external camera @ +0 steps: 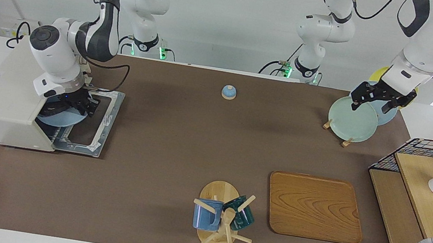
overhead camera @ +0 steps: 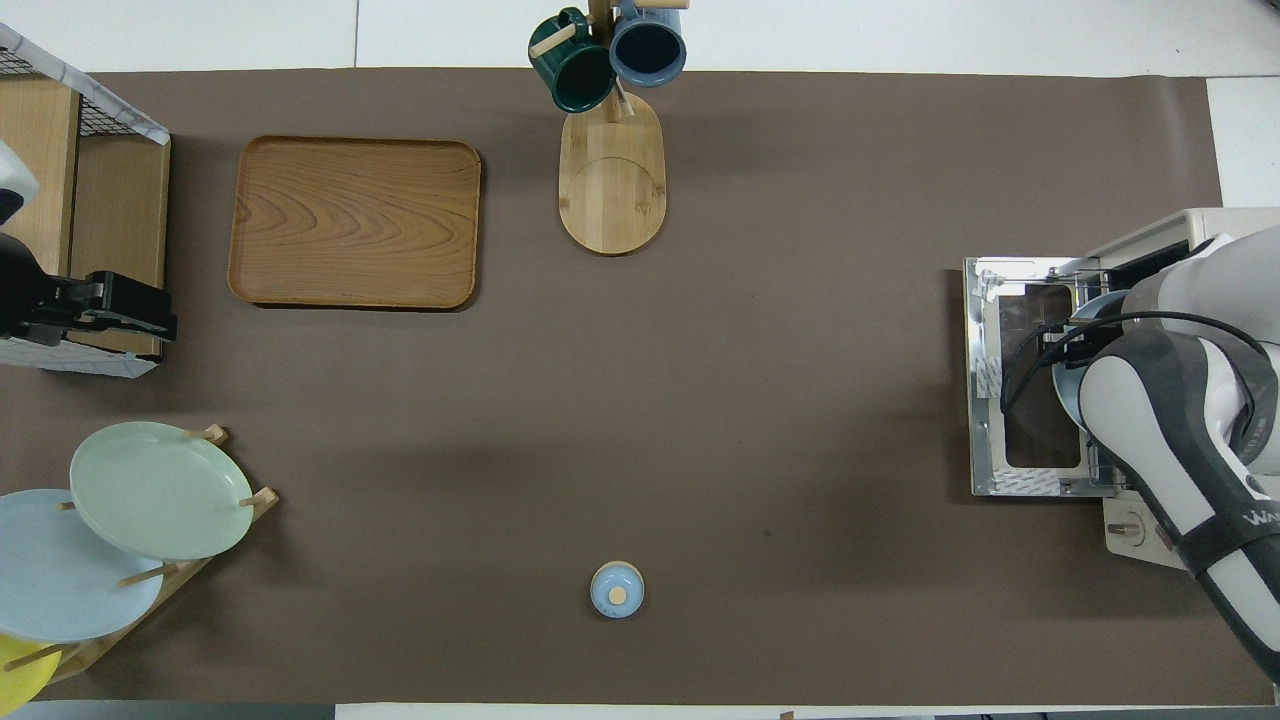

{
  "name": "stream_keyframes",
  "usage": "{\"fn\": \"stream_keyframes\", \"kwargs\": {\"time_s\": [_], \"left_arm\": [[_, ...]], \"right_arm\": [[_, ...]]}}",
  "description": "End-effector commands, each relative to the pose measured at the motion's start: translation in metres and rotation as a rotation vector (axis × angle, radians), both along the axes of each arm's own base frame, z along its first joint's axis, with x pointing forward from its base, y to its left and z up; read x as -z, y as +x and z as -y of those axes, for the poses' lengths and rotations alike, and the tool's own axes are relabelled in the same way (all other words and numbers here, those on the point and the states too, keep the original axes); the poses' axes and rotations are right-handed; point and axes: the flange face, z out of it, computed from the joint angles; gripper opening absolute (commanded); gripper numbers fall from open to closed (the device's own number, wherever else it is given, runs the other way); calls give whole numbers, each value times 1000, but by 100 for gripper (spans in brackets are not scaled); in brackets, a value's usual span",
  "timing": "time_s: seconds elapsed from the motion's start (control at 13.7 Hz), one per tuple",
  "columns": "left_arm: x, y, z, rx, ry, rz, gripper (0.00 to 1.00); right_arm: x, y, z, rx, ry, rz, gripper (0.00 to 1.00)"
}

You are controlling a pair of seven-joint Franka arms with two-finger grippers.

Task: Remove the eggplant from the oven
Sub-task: 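Reach the right gripper into the oven and grasp the blue plate, then pull the plate with eggplant out toward the table center, right gripper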

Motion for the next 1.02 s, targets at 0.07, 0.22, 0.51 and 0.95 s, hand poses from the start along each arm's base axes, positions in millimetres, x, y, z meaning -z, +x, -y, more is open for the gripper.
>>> {"fn": "stream_keyframes", "kwargs": {"time_s": [0.07, 0.22, 0.51, 0.95], "left_arm": [[-6, -3, -2, 0, -9, -8, 100], [-6, -3, -2, 0, -9, -8, 100], [-6, -4, -2, 0, -9, -11, 100], [-5, -4, -3, -5, -9, -13, 100]], "right_arm": [[-3, -10, 1, -59, -9, 15, 0], [-5, -7, -7, -80, -8, 7, 0], [-26, 10, -45, -153, -19, -30, 0], [-70, 24, -200, -224, -147, -30, 0]]}}
